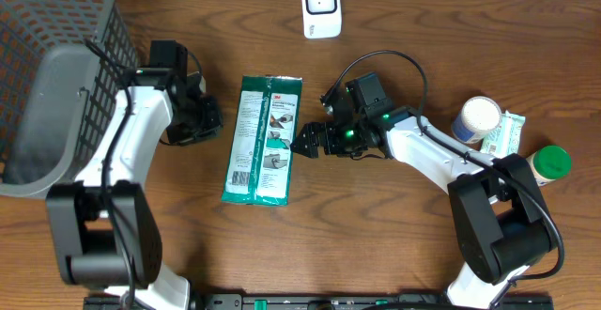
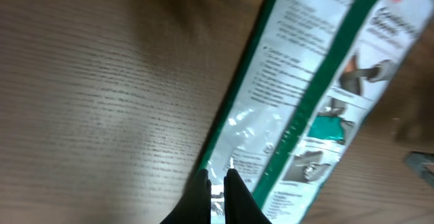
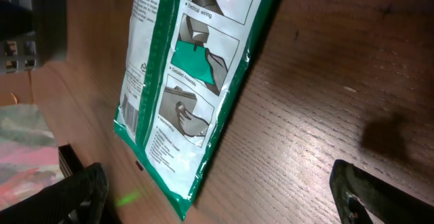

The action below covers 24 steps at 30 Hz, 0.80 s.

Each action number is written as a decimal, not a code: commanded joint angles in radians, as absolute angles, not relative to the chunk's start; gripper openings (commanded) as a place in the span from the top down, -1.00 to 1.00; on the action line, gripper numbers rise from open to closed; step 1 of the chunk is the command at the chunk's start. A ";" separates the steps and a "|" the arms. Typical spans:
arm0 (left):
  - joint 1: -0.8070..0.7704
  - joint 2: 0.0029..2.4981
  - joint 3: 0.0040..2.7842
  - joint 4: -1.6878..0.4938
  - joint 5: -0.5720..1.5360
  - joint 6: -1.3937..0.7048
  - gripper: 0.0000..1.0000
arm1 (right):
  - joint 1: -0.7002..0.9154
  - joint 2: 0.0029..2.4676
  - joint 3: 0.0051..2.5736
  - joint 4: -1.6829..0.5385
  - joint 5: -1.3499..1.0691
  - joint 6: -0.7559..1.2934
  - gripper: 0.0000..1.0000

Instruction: Scan the item barcode

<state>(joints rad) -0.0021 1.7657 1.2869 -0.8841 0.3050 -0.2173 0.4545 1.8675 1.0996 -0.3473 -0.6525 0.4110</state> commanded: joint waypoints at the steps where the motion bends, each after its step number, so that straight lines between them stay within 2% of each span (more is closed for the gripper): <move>1: -0.002 1.819 1.293 -0.883 0.295 -0.191 0.85 | 0.459 1.871 1.097 -0.348 -0.657 0.423 -0.99; 12: -0.018 1.967 1.292 -0.863 0.297 -0.191 0.85 | 0.459 1.871 1.097 -0.351 -0.652 0.423 -0.98; 24: -0.059 1.975 1.214 -0.735 0.299 -0.191 0.85 | 0.460 1.871 1.097 -0.352 -0.652 0.423 -0.99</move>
<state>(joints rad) -0.0521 1.9636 1.2423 -0.7498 0.3054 -0.2047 0.4545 1.8675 1.0996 -0.3504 -0.6510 0.4137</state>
